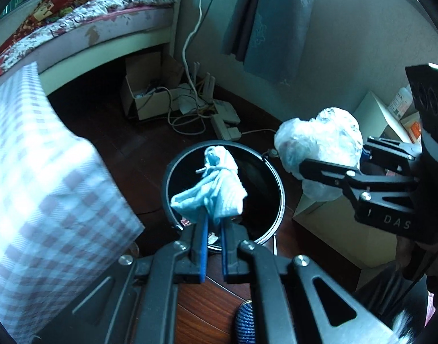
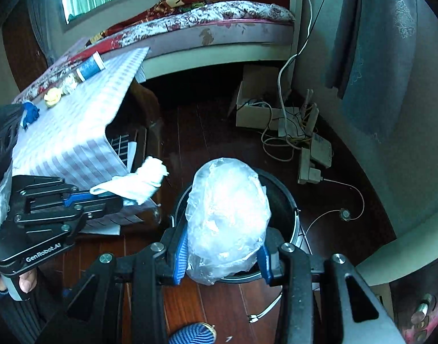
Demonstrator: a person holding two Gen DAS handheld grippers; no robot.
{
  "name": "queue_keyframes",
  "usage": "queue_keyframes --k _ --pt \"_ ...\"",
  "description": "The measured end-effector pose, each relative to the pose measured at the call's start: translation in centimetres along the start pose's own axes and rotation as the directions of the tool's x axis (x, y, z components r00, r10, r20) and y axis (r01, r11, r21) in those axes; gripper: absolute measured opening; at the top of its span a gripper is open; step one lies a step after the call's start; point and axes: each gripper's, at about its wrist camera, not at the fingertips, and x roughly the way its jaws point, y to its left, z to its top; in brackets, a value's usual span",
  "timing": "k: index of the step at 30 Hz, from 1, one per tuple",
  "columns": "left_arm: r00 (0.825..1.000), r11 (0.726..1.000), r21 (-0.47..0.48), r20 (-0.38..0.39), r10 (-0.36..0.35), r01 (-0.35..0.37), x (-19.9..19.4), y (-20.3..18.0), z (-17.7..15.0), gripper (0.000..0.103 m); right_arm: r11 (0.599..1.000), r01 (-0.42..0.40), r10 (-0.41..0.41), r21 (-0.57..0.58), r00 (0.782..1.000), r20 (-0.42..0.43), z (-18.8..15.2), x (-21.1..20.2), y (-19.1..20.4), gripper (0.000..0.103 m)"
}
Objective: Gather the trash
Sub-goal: 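Lift the blue cloth and clear bag and carry them toward the bin, then open both tools over the black bin to drop cloth and bag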
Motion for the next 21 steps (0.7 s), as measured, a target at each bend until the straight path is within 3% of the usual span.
queue_keyframes --k 8,21 --pt "0.997 1.000 0.001 -0.081 0.010 -0.010 4.9 0.3 0.7 0.008 1.000 -0.015 0.015 -0.006 0.997 -0.077 -0.7 4.7 -2.0 0.042" --pt "0.986 0.999 0.012 -0.163 -0.041 0.044 9.3 0.6 0.6 0.009 0.995 -0.055 0.041 -0.086 0.986 -0.163 -1.7 9.6 -2.5 0.042"
